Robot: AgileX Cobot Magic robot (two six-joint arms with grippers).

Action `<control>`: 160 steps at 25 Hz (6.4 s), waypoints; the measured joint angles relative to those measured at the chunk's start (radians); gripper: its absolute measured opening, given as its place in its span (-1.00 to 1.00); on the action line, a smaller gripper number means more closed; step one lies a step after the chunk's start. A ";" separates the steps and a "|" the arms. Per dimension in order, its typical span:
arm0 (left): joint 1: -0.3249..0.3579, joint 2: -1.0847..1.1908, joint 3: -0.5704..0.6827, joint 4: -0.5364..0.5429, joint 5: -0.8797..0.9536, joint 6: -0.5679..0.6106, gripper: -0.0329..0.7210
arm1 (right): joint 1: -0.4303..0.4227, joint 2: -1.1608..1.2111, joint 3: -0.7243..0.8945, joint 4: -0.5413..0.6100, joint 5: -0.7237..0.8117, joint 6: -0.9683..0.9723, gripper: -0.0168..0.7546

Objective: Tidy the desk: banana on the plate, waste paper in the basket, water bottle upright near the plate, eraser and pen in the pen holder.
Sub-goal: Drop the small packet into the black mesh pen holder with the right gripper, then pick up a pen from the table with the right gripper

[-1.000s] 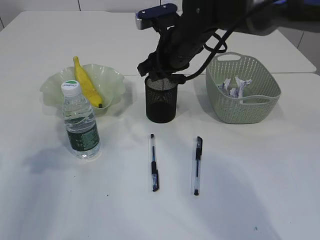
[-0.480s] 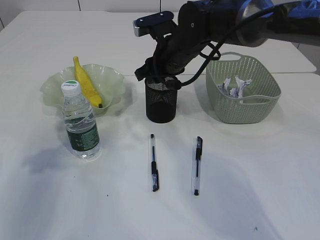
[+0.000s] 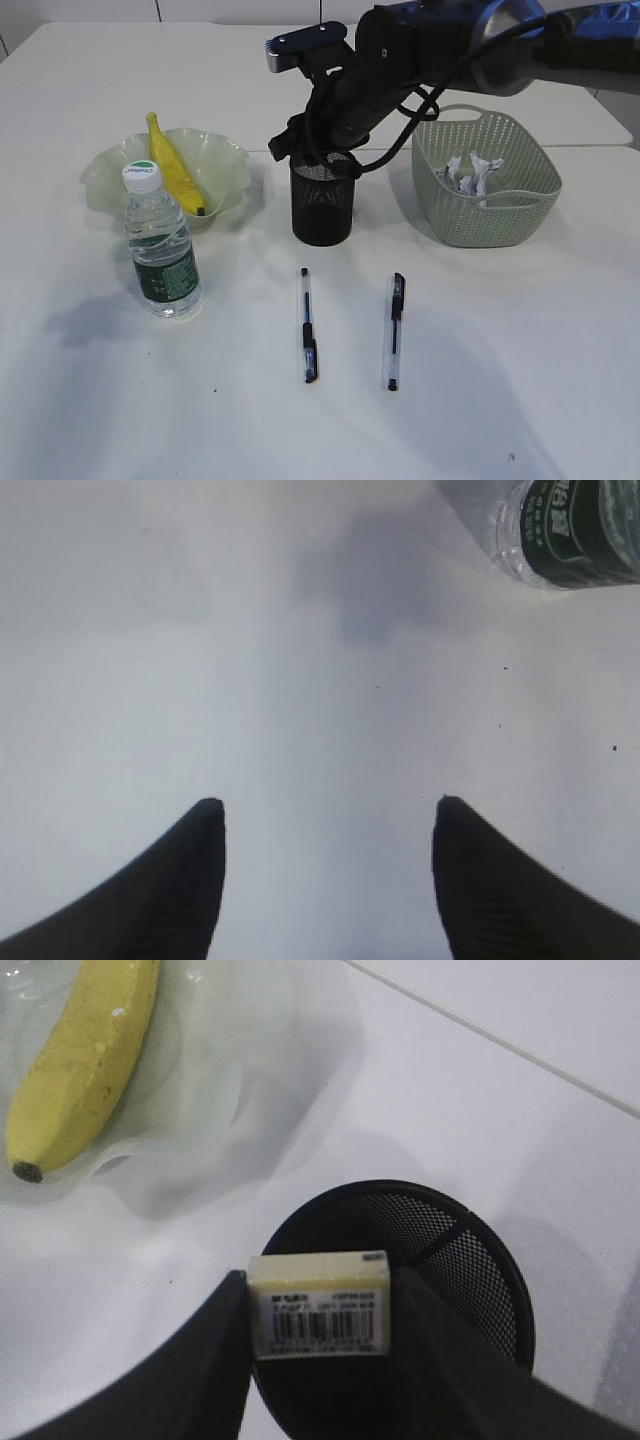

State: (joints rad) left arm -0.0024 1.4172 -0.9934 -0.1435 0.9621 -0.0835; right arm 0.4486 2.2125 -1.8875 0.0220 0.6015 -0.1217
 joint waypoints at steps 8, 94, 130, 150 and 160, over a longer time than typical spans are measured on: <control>0.000 0.000 0.000 0.000 0.000 0.000 0.28 | 0.000 0.000 0.000 0.000 -0.002 0.000 0.03; 0.000 -0.200 0.000 0.016 -0.014 0.000 0.23 | -0.005 -0.042 0.318 -0.036 0.380 0.663 0.02; 0.000 -0.200 0.000 0.032 -0.028 0.000 0.23 | -0.011 -0.010 0.318 -0.063 0.347 0.646 -0.64; 0.000 -0.200 0.000 0.032 -0.036 0.000 0.23 | -0.011 -0.070 0.374 -0.137 0.378 0.487 -0.84; 0.000 -0.200 0.000 0.032 -0.038 0.000 0.23 | -0.011 -0.365 0.766 -0.134 0.054 0.445 -0.84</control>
State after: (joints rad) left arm -0.0024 1.2169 -0.9934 -0.1112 0.9244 -0.0835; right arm 0.4373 1.8477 -1.1213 -0.1119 0.6551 0.3231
